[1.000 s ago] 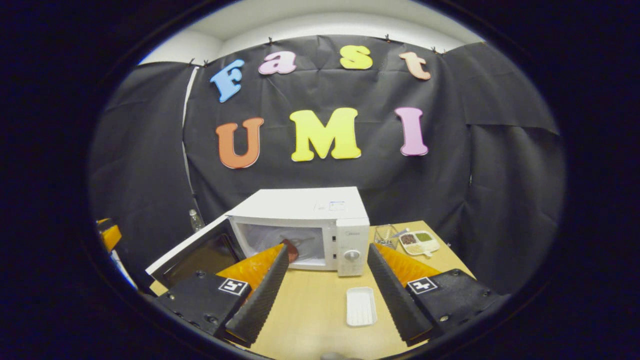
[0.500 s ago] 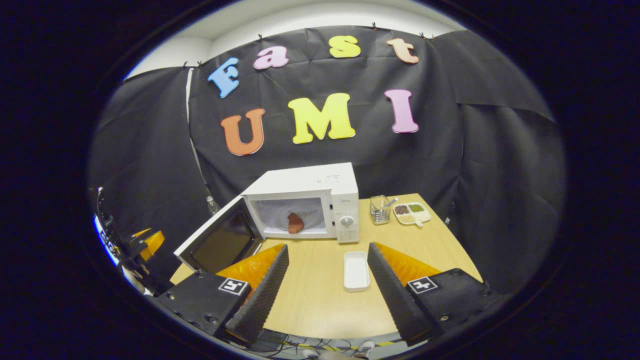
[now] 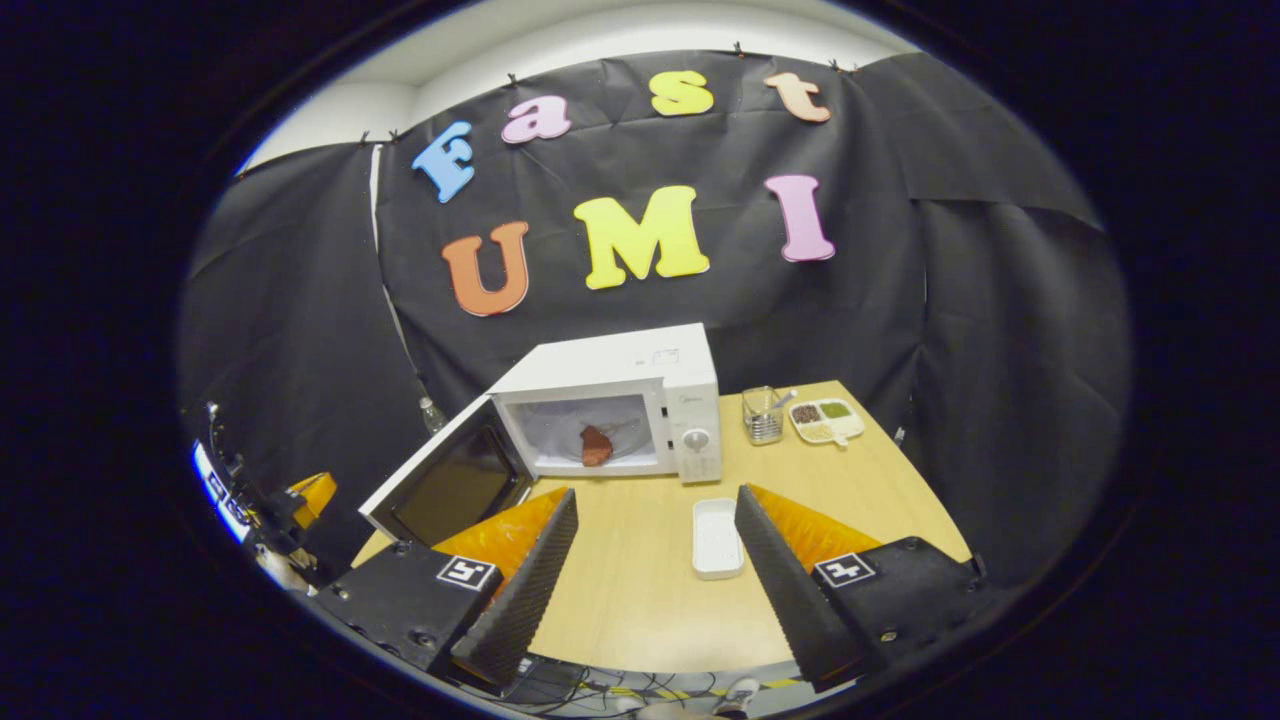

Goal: Open the microwave oven with the left hand, put the food in, and close the microwave oven.

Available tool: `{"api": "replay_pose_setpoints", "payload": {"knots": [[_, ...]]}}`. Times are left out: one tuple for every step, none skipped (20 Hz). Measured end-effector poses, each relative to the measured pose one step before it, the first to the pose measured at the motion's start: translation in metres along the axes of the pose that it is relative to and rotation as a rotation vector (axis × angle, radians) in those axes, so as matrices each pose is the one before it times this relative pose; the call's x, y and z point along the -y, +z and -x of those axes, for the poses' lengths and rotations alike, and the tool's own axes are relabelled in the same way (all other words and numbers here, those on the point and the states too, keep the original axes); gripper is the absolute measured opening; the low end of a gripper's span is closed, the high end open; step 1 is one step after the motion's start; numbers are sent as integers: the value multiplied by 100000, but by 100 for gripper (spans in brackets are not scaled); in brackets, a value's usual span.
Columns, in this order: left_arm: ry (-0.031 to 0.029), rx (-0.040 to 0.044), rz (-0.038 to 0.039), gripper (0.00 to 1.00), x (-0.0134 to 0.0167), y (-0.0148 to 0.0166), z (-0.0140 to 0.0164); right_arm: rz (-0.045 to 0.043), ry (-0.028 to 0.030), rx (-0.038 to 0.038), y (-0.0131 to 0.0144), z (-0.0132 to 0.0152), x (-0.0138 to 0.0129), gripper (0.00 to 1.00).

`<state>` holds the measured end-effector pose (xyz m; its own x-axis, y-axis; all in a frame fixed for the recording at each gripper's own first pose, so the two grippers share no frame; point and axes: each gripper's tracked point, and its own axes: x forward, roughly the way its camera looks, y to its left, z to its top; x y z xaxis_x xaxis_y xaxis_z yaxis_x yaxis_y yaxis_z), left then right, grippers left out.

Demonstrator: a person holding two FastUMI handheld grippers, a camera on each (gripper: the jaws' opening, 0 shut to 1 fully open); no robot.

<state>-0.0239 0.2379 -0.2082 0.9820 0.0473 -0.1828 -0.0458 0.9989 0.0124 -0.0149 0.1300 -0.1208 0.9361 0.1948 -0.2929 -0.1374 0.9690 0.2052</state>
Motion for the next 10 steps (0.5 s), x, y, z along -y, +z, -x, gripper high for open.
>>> {"api": "replay_pose_setpoints", "payload": {"knots": [[225,-2057,-490,0,-345,-1074,-484,-252,358,45,179,116,-24,100],[390,-968,-1891,0,-169,-790,-461,7,-177,409,238,35,196,100],[-136,-1313,-1643,10,-65,-680,-521,492,-363,-43,38,-14,82,100],[-91,-1473,-988,0,125,-709,-411,496,-594,110,106,88,239,100],[-1032,-1440,259,0,348,-612,-455,100,-637,-92,-10,142,118,100],[-610,-945,-5,0,371,-541,-431,-722,-226,793,191,244,86,100],[-767,-1404,-193,0,381,-516,-388,-546,-262,206,-50,105,-9,100],[-820,-649,139,0,412,-298,-177,-96,-234,-278,-287,134,98,100],[-1148,-634,244,0,646,-208,-109,-96,-766,-115,-457,111,159,100],[-272,718,-1342,0,189,245,-48,-192,-561,-269,-234,67,208,100]]}}
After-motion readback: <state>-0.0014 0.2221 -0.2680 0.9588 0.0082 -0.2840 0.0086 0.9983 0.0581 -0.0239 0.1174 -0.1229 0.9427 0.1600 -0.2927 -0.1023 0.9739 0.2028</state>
